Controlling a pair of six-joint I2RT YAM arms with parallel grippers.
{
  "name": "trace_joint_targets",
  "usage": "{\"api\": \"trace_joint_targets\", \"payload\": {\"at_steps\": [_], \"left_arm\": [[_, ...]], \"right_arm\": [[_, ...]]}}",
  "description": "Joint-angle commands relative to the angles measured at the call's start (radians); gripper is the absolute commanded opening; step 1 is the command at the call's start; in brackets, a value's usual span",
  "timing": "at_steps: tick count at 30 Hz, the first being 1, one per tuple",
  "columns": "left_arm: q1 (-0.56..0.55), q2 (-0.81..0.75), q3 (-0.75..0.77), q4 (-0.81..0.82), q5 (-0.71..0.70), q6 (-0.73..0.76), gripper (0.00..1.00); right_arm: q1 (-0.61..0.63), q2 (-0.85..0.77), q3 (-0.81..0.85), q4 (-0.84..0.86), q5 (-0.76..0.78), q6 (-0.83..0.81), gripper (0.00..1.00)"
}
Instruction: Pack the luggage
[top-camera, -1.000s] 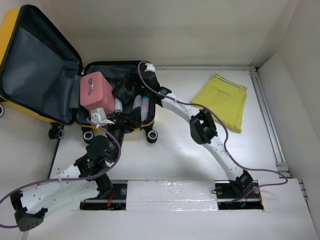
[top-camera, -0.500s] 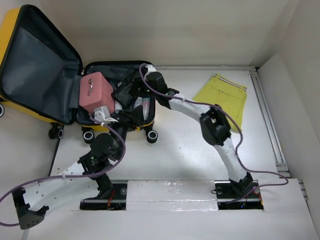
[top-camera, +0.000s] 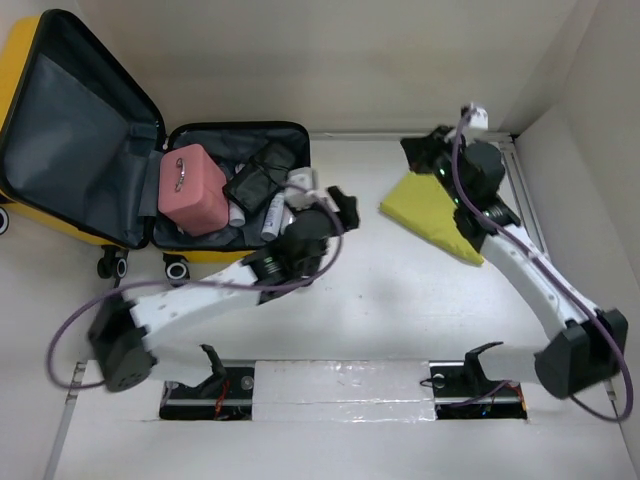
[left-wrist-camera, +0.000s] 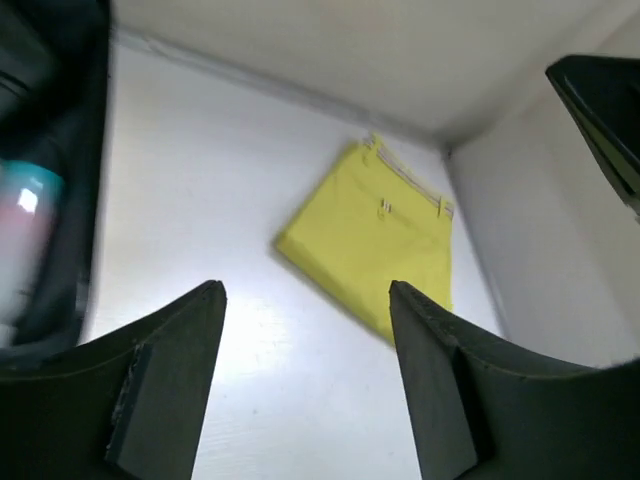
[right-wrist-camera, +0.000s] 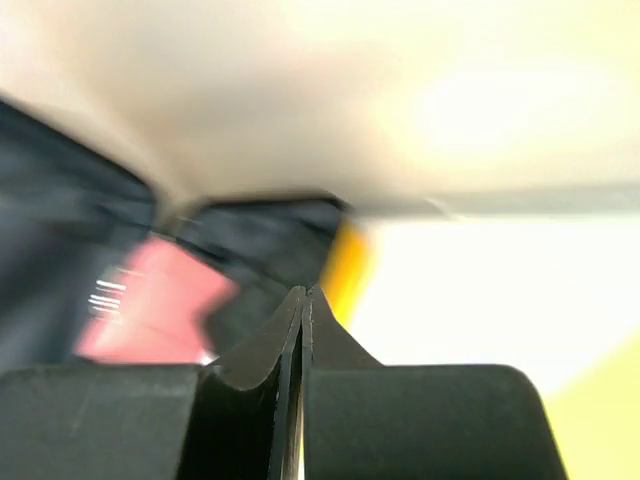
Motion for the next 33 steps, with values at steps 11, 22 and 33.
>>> {"api": "trace_joint_targets", "payload": {"at_steps": [11, 22, 33], "left_arm": [[-0.014, 0.816, 0.476, -0.006, 0.360, -0.243, 0.12], [0.048, 1.205, 0.881, -0.198, 0.372, -0.369, 0.63], [0.167, 1.126, 0.724, -0.160, 0.358, -0.386, 0.00]], "right_arm": [[-0.236, -0.558, -0.462, -0.201, 0.006, -0.039, 0.39], [-0.236, -0.656, -0.523, -0.247, -0.090, -0.050, 0.43], [-0.236, -0.678, -0.551, -0.258, -0.129, -0.050, 0.43]]}}
